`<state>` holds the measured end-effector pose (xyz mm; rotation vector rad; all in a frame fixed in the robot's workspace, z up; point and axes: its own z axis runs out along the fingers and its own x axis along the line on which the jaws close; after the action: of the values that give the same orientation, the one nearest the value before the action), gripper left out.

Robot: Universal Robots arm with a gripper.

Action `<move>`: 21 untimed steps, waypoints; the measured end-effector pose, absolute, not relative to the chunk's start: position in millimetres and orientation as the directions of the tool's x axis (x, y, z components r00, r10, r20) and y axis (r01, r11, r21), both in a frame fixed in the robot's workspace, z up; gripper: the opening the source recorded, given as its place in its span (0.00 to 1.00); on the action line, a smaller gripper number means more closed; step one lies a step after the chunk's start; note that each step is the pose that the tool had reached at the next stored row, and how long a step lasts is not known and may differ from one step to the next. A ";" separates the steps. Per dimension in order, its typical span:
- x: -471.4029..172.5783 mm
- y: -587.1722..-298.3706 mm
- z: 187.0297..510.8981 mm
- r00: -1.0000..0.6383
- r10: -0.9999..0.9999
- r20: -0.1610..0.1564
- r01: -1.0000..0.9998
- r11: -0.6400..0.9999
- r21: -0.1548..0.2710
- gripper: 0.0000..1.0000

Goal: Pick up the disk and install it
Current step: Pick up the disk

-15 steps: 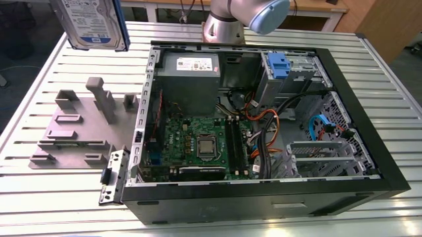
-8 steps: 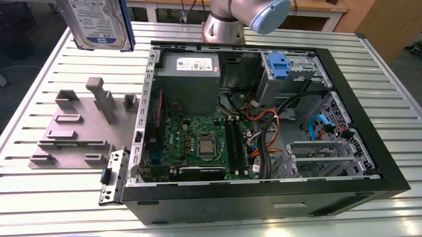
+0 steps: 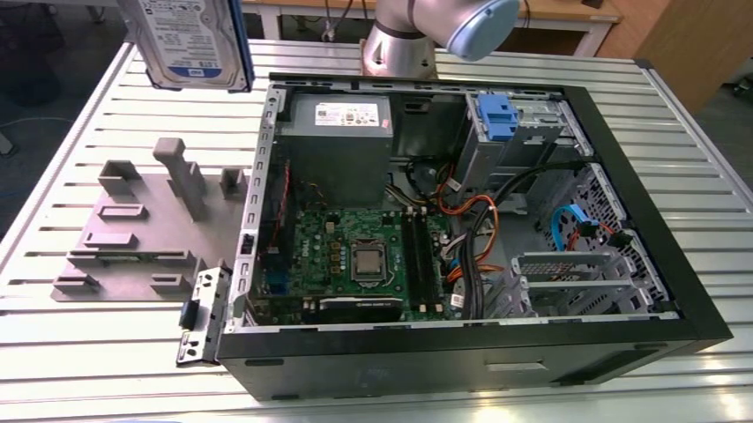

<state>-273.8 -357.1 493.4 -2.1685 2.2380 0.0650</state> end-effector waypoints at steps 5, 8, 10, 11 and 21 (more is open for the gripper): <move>-264.1 -357.0 493.4 -0.032 -0.998 -0.047 -0.999 0.031 0.013 0.35; -258.9 -356.9 493.4 -0.032 -0.998 -0.047 -0.999 0.031 0.013 0.35; -255.3 -356.8 493.3 -0.032 -0.998 -0.047 -0.999 0.031 0.013 0.35; -253.2 -356.7 493.4 -0.032 -0.998 -0.047 -0.999 0.031 0.013 0.35; -233.7 -356.5 493.2 -0.032 -0.998 -0.047 -0.999 0.031 0.013 0.35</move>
<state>-233.7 -356.5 493.2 -2.1686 2.2380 0.0650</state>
